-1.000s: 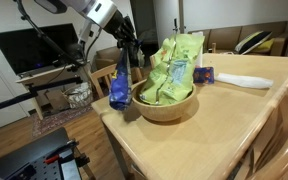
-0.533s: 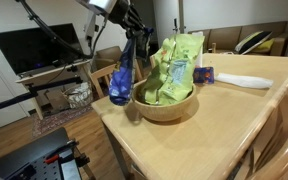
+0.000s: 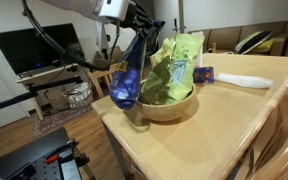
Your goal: Move the blue packet of chips to the right
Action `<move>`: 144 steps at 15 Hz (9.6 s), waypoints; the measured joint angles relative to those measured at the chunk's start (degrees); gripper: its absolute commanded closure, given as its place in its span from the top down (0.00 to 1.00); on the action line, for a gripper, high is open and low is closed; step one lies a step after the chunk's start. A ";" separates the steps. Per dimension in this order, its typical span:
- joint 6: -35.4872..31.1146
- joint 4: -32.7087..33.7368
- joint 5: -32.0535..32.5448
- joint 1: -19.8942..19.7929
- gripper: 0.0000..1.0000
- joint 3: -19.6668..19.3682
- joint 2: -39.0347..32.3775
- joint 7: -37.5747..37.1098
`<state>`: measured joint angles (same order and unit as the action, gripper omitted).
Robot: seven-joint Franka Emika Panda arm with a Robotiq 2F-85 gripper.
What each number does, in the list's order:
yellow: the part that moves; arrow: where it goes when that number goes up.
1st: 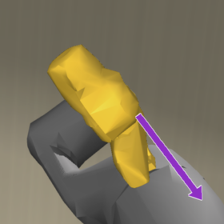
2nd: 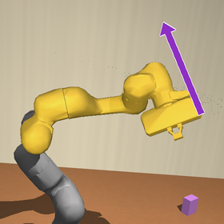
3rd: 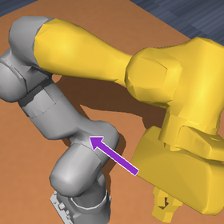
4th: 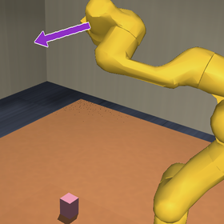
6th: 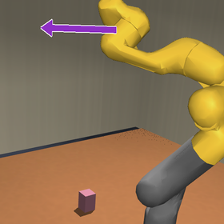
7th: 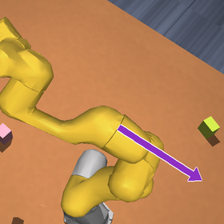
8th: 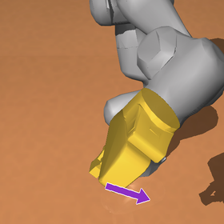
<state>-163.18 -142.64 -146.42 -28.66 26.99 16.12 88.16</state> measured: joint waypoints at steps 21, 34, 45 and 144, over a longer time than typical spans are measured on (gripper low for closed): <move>24.29 -9.87 -2.63 -13.47 0.00 5.37 -0.95 9.45; 25.08 -15.06 -2.49 10.37 0.00 -15.93 2.81 12.99; 18.04 -16.30 -2.50 19.73 0.00 -17.26 8.49 12.34; 14.69 -16.09 -2.35 18.89 0.56 -19.41 -1.98 36.71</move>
<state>-148.48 -158.73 -148.77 -9.77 7.58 14.14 124.87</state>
